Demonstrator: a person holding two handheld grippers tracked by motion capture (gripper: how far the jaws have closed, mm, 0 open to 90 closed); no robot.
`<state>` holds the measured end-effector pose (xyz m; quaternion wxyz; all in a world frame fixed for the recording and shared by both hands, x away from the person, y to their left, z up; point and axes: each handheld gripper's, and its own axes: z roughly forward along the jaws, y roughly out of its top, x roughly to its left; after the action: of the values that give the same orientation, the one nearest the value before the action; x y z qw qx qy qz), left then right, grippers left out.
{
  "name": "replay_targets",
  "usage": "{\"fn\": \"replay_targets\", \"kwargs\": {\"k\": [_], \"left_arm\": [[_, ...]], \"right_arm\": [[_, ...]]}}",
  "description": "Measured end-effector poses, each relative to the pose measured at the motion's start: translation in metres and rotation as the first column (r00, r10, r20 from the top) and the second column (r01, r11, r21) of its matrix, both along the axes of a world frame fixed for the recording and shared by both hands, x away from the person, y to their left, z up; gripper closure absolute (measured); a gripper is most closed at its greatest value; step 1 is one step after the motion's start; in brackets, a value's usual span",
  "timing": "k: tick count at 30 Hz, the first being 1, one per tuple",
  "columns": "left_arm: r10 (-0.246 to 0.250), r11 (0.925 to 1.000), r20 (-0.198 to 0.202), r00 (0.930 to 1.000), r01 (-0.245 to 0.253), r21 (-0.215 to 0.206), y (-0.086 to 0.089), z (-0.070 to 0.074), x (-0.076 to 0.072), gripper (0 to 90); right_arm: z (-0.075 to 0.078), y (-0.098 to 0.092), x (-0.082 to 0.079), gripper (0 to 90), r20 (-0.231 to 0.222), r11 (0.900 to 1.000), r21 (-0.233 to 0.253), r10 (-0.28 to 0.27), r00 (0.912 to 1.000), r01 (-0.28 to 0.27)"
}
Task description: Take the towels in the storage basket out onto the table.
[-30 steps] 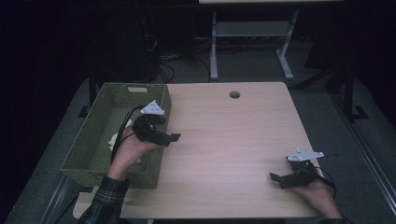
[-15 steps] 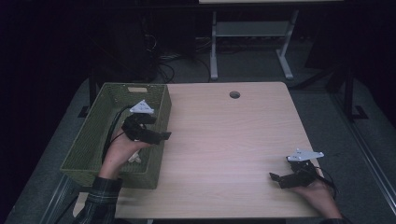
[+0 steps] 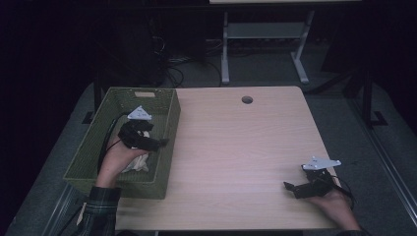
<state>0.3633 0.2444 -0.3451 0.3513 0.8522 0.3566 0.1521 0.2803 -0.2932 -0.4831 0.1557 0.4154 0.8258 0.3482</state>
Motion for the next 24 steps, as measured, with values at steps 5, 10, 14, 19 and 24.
{"fn": "replay_targets", "kwargs": {"k": [5, 10, 14, 19, 24], "left_arm": [[0.009, 0.9999, 0.0, 1.0, -0.009, 0.012, 0.005, -0.003, 0.0, 14.5], [0.033, 0.9994, -0.003, 0.9994, -0.033, 0.012, 0.013, -0.008, 0.0, 14.5], [0.041, 0.999, -0.006, 0.9991, -0.041, 0.018, 0.017, -0.011, 0.0, 14.5], [0.06, 0.9972, 0.007, 0.9982, -0.061, 0.044, 0.027, -0.016, 0.002, 14.5], [0.07, 0.9957, 0.008, 0.9975, -0.07, 0.061, 0.033, -0.021, 0.004, 14.5]], "right_arm": [[0.0, 0.0, 0.0, 2.2, 0.0, 1.0, 0.0, 0.0, 1.0, 0.0], [0.0, 0.0, 0.0, 2.2, 0.0, 1.0, 0.0, -0.001, 1.0, 0.001], [0.0, 0.0, 0.0, 2.2, 0.0, 1.0, 0.0, 0.0, 1.0, 0.0], [0.0, 0.0, 0.0, 2.1, 0.0, 1.0, 0.0, 0.0, 1.0, 0.0], [0.0, 0.0, 0.0, 2.1, 0.0, 1.0, 0.0, 0.0, 1.0, 0.0]]}}
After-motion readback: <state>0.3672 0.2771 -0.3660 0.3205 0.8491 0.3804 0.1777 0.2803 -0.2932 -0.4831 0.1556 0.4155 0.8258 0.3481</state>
